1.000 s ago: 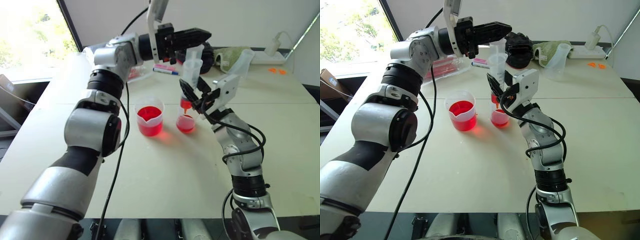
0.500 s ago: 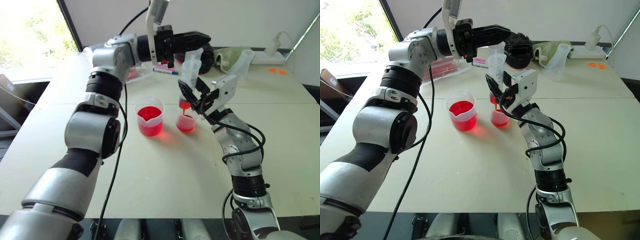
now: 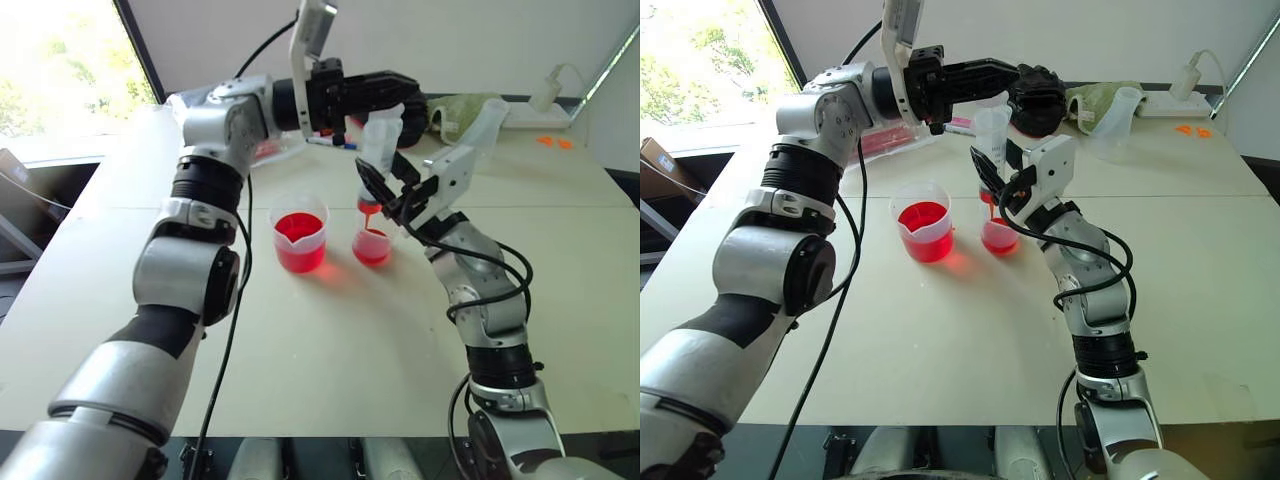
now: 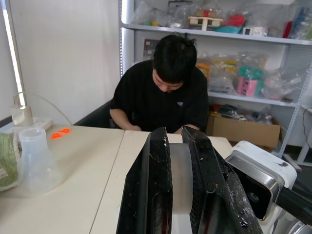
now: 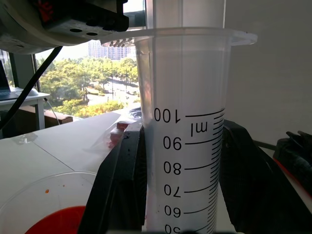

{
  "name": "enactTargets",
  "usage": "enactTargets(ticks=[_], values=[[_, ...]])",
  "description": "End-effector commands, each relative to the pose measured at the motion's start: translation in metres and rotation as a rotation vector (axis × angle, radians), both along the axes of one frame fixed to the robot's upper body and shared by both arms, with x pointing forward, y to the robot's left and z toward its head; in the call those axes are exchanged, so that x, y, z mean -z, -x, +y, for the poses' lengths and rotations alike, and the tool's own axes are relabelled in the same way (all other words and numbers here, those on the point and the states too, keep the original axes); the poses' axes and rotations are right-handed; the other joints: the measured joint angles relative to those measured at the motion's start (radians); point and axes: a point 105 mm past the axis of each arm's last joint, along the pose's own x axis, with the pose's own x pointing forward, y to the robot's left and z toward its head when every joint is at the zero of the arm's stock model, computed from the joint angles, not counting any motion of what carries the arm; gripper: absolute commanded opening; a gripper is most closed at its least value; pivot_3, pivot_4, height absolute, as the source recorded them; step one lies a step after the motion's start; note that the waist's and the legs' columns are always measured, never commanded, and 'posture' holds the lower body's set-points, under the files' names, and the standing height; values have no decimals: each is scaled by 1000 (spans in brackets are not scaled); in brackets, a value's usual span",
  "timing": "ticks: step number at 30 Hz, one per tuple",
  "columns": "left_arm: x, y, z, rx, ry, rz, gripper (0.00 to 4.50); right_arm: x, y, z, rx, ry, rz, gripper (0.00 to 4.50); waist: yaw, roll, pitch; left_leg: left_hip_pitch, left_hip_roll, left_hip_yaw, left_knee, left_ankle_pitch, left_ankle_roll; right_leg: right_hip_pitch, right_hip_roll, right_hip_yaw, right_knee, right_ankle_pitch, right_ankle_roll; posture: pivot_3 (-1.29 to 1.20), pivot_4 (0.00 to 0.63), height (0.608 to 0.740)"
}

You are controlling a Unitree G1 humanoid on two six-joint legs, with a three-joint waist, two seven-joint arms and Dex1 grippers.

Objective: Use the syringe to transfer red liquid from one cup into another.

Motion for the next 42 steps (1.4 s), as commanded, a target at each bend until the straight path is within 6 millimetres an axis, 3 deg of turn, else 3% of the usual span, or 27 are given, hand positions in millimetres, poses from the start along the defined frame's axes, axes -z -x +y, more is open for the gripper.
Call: enactTargets(ticks=[1, 15, 28, 42], values=[[13, 7, -4, 53, -49, 28, 48, -35, -3, -32, 127, -49, -121, 1400, 0, 0, 0, 0, 0, 0, 0, 0, 0, 0, 0, 0, 0, 0, 0, 0, 150, 711], [37, 6, -1, 35, -67, 63, 48, -40, -3, -54, 189, -42, -136, 1400, 0, 0, 0, 0, 0, 0, 0, 0, 0, 0, 0, 0, 0, 0, 0, 0, 150, 711], [48, 4, -3, 5, -51, 100, 48, -47, 1, -70, 219, -54, -137, 1400, 0, 0, 0, 0, 0, 0, 0, 0, 0, 0, 0, 0, 0, 0, 0, 0, 150, 711], [32, 5, -2, 3, -9, 94, 48, -37, 1, -70, 215, -44, -103, 1400, 0, 0, 0, 0, 0, 0, 0, 0, 0, 0, 0, 0, 0, 0, 0, 0, 150, 711]])
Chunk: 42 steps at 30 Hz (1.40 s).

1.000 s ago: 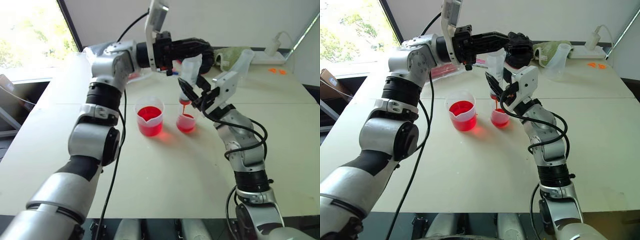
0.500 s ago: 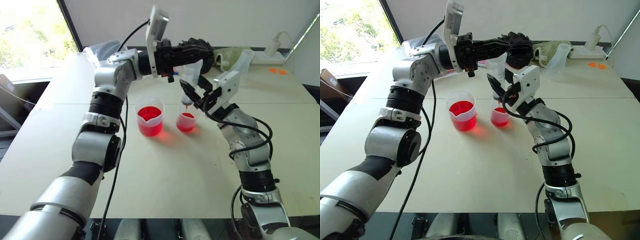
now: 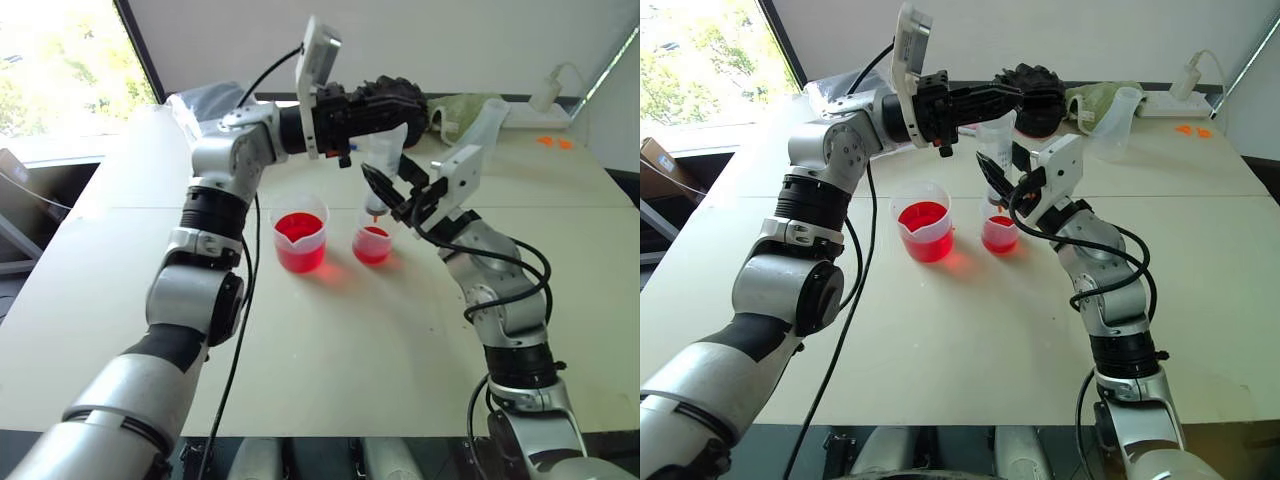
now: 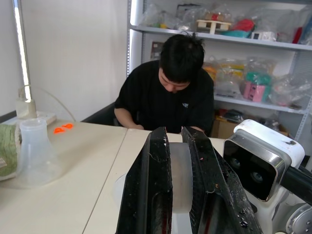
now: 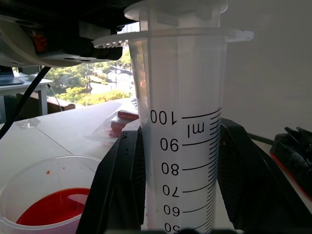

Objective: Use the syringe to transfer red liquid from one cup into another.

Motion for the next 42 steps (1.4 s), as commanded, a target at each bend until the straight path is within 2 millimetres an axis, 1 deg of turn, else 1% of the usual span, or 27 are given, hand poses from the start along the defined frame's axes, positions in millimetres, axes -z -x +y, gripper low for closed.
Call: enactTargets(ticks=[1, 2, 4, 6, 9, 10, 16, 23, 28, 32, 34, 36, 39, 42], values=[[11, 1, 3, 30, -32, 61, 48, -36, -2, -59, 224, -111, -115, 1400, 0, 0, 0, 0, 0, 0, 0, 0, 0, 0, 0, 0, 0, 0, 0, 0, 150, 711], [11, 0, 3, 28, -26, 63, 48, -36, -2, -59, 223, -109, -114, 1400, 0, 0, 0, 0, 0, 0, 0, 0, 0, 0, 0, 0, 0, 0, 0, 0, 150, 711], [9, 0, 4, 28, -10, 71, 927, -36, -1, -58, 221, -108, -113, 1400, 2, 0, 0, 0, 0, 0, 0, 0, 0, 0, 0, 0, 0, 0, 0, 0, 150, 711], [8, 0, 4, 27, -2, 80, 1590, -36, -1, -58, 219, -107, -112, 1400, 4, 0, 0, 0, 0, 0, 0, 0, 0, 0, 0, 0, 0, 0, 0, 0, 150, 711], [7, -2, 4, 3, -2, 64, 2885, -36, 0, -57, 215, -108, -112, 1400, 4, 0, 0, 0, 0, 0, 0, 0, 0, 0, 0, 0, 0, 0, 0, 0, 150, 711], [6, -2, 5, -1, 3, 60, 3247, -36, 0, -56, 212, -108, -112, 1400, 2, 0, 0, 0, 0, 0, 0, 0, 0, 0, 0, 0, 0, 0, 0, 0, 150, 711], [-3, -4, 9, -9, 52, 62, 3247, -36, 3, -49, 193, -120, -107, 1400, 0, 0, 0, 0, 1, 0, 0, 0, 0, 0, 1, 0, 0, 0, 0, 0, 150, 711], [-6, -6, 13, -22, 65, 57, 3247, -39, 6, -42, 172, -145, -103, 1400, 2, 0, 0, 0, 0, 0, 0, 0, 0, 0, 0, 1, 0, 0, 0, 0, 150, 711], [-10, -7, 19, -39, 77, 49, 3247, -53, 14, -31, 111, -225, -82, 1400, 1, 0, 0, 0, 0, 0, 0, 0, 0, 0, 0, 1, 0, 0, 0, 0, 150, 711], [-9, -9, 25, -55, 81, 51, 3247, -51, 21, -21, 71, -235, -49, 1400, 1, 0, 0, 0, 0, 0, 0, 0, 0, 0, 1, 1, 0, 0, 0, 0, 150, 711], [-7, -9, 28, -66, 77, 52, 3247, -51, 21, -22, 79, -238, -43, 1400, 1, 0, 0, 0, 0, 0, 0, 0, 0, 0, 1, 1, 0, 0, 0, 0, 150, 711], [-4, -10, 32, -77, 69, 53, 3247, -53, 19, -29, 116, -233, -41, 1400, 2, 0, 0, 0, 0, 0, 0, 0, 0, 0, 0, 1, 0, 0, 0, 0, 150, 711], [2, -9, 45, -101, 45, 48, 3247, -53, 7, -56, 256, -136, 0, 1400, 2, 0, 0, 0, 0, 0, 0, 0, 0, 0, 0, 1, 0, 0, 0, 0, 150, 711], [10, -4, 58, -117, 14, 32, 3247, -51, -2, -81, 327, -65, 95, 1400, 2, 0, 0, 0, 0, 0, 0, 0, 0, 0, 0, 1, 0, 0, 0, 0, 150, 711]])
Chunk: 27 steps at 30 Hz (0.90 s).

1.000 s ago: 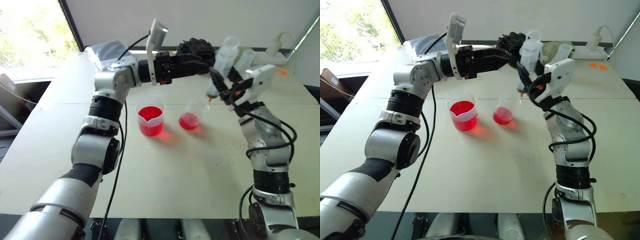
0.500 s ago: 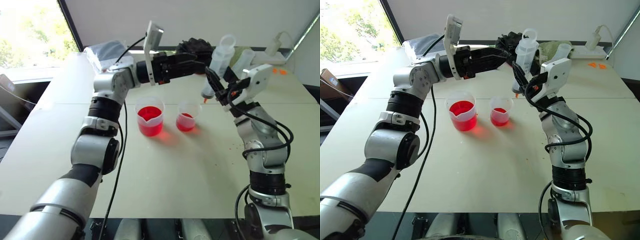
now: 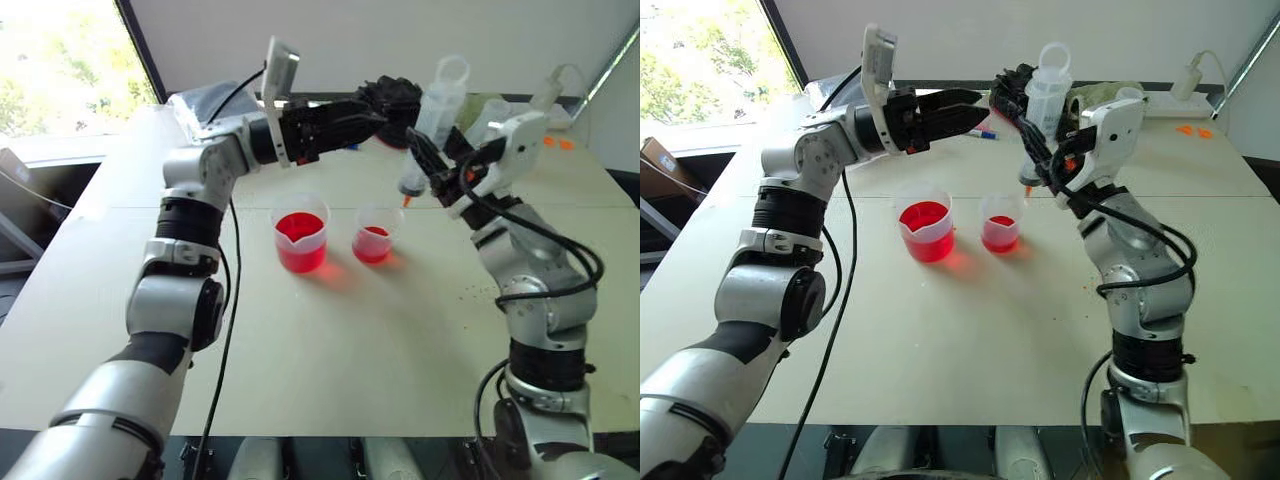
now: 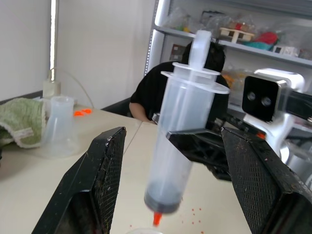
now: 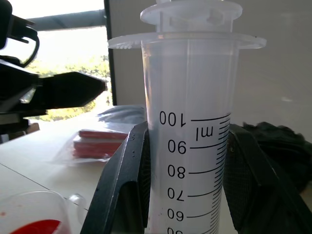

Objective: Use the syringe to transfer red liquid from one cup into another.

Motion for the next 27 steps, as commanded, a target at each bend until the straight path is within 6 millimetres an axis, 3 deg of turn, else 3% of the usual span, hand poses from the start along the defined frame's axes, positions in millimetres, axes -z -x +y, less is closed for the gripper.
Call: enactTargets(ticks=[1, 4, 7, 10, 16, 21, 27], values=[[-6, 13, 14, 9, -26, -62, 3247, -15, -2, -29, 56, 38, 59, 1400, -1, 0, 0, 0, 0, 0, 0, 0, 0, 0, 0, 0, 0, 0, 0, 0, 150, 711], [3, 24, 26, 22, -69, -67, 3247, -12, -6, -46, 35, 63, 175, 1400, -1, 0, 0, 0, 0, 0, -1, 0, 0, 0, 1, 0, 0, 0, 0, 0, 150, 711], [13, 37, 42, 30, -117, -70, 3247, 5, -13, -60, 42, 136, 426, 1400, -2, 0, 0, 0, 1, 0, -1, 0, 0, 0, 1, 0, 0, 0, 0, 0, 150, 711], [16, 44, 50, 23, -130, -65, 3247, 20, -12, -64, 22, 186, 626, 1400, -1, 0, 0, 0, 1, 0, -1, 0, 0, 0, 1, 1, -1, 0, 0, 0, 150, 711], [27, 59, 64, -14, -153, -45, 3247, 50, -16, -72, 47, 119, 982, 1400, 1, 0, 0, 0, 1, 1, 0, 0, 0, 0, 0, 1, -1, 0, 0, 0, 150, 711], [33, 70, 73, -42, -169, -47, 3247, 75, -23, -77, 97, 69, 1160, 1400, 3, 0, 0, -1, 1, 1, 0, 0, 1, 0, 0, 1, -1, 0, 0, 0, 150, 711], [39, 77, 78, -64, -174, -22, 3247, 93, -28, -77, 115, 100, 1232, 1400, 3, 0, 0, -1, 0, 1, 0, 0, 1, 0, 0, 1, -1, 0, 0, 0, 150, 711]])
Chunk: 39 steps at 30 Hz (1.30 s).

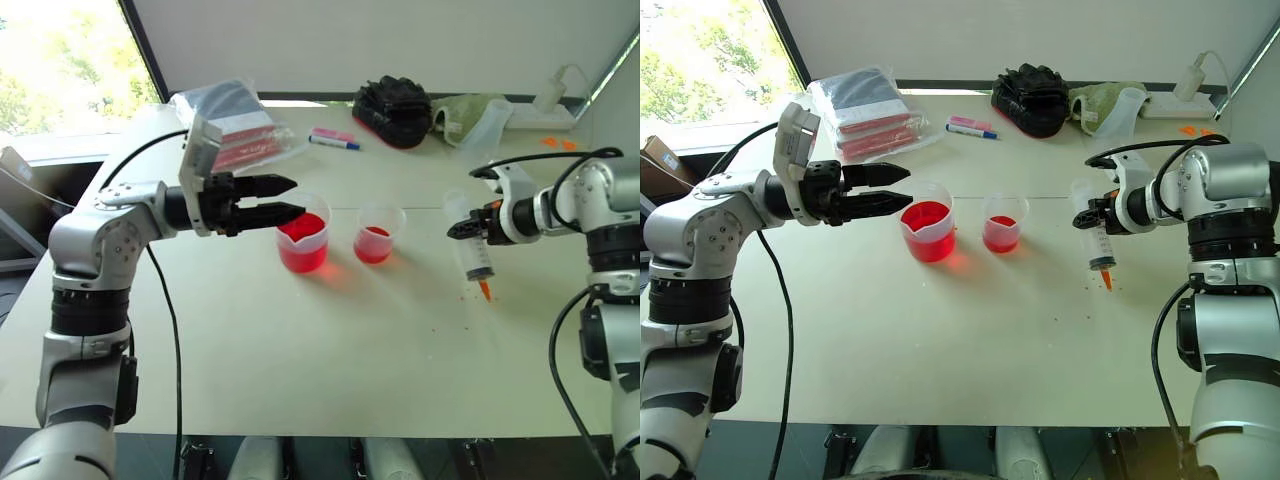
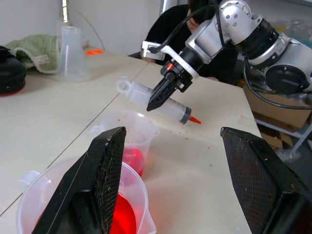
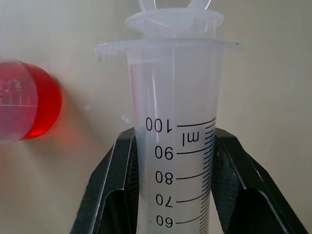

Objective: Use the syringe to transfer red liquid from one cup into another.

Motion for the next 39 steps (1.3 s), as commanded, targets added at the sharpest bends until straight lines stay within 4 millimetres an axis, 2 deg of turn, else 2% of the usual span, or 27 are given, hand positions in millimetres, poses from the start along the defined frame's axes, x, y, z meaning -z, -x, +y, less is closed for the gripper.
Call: enactTargets(ticks=[1, 6, 7, 8, 12, 16, 22, 24, 26, 29, 34, 36, 39], values=[[-7, 11, 7, -10, 7, -33, 3247, -3, -6, -1, -8, 34, -17, 1400, -3, 0, 0, 0, 0, 0, 0, 0, 0, 0, 0, 0, 0, 0, 0, 0, 150, 711], [-6, 19, 12, -27, 1, -18, 3314, 11, -9, -4, -5, 46, 12, 3957, -4, 0, 0, 0, 0, 0, 0, 0, 0, 0, 0, 0, 0, 0, 0, 0, 150, 711], [-6, 21, 13, -30, 1, -17, 3314, 13, -9, -3, -7, 46, 14, 4291, -4, 0, 0, 0, 0, 0, 0, 0, 0, 0, 0, 0, 0, 0, 0, 0, 150, 711], [-6, 22, 13, -31, 1, -16, 3314, 14, -10, -3, -9, 47, 18, 4435, -4, 0, 0, 0, 0, 0, 0, 0, 0, 0, 0, 0, 0, 0, 0, 0, 150, 711], [-6, 25, 15, -36, 3, -7, 3314, 14, -9, -1, -28, 48, 19, 4435, -4, 0, 0, 0, 0, 0, 0, 0, 0, 0, 0, 0, 0, 0, 0, 0, 150, 711], [-5, 28, 16, -36, 2, 13, 3314, 5, -9, -5, -55, 68, -23, 4435, -5, 0, 0, 0, 0, 0, 0, 0, 0, 0, 0, 0, 0, 0, 0, 0, 150, 711], [-2, 34, 19, -27, -3, 42, 3314, -33, 3, -7, -167, 100, -173, 4435, 1, 0, 0, 0, 0, 0, 0, 0, 0, 0, 0, 0, 0, 0, 0, 0, 150, 711], [0, 35, 21, -32, -23, 51, 3314, -49, 13, -6, -249, 115, -259, 4435, 3, 0, 0, 0, 0, 0, 0, 0, 0, 0, 0, 0, -1, 0, 0, 0, 150, 711], [1, 36, 23, -36, -34, 61, 3314, -68, 27, 8, -383, 67, -389, 4435, 6, 0, 0, 0, 0, -1, 0, 0, 1, 0, 0, 0, -1, 0, 0, 0, 150, 711], [7, 40, 29, -35, -78, 70, 3314, -84, 59, 26, -643, 51, -615, 4435, 15, 0, 0, -1, 0, -1, -1, -1, 1, 0, 0, 0, -2, 0, 0, 0, 150, 711], [8, 41, 36, -49, -103, 70, 3314, -77, 102, 34, -876, -7, -608, 4435, 25, 0, 0, 0, 0, 0, 1, -1, 2, 1, 0, 0, -1, 0, 0, 0, 150, 711], [10, 42, 38, -49, -122, 73, 3314, -72, 112, 38, -936, -10, -582, 4435, 25, 0, 0, 1, 0, -1, 2, -2, 4, 2, 0, 0, -2, 0, 0, 0, 150, 711], [13, 45, 38, -32, -146, 93, 3314, -66, 116, 43, -952, -35, -559, 4435, 22, 0, 0, 2, 0, -1, 1, -2, 4, 3, 0, 0, -5, 0, 0, 0, 150, 711]])
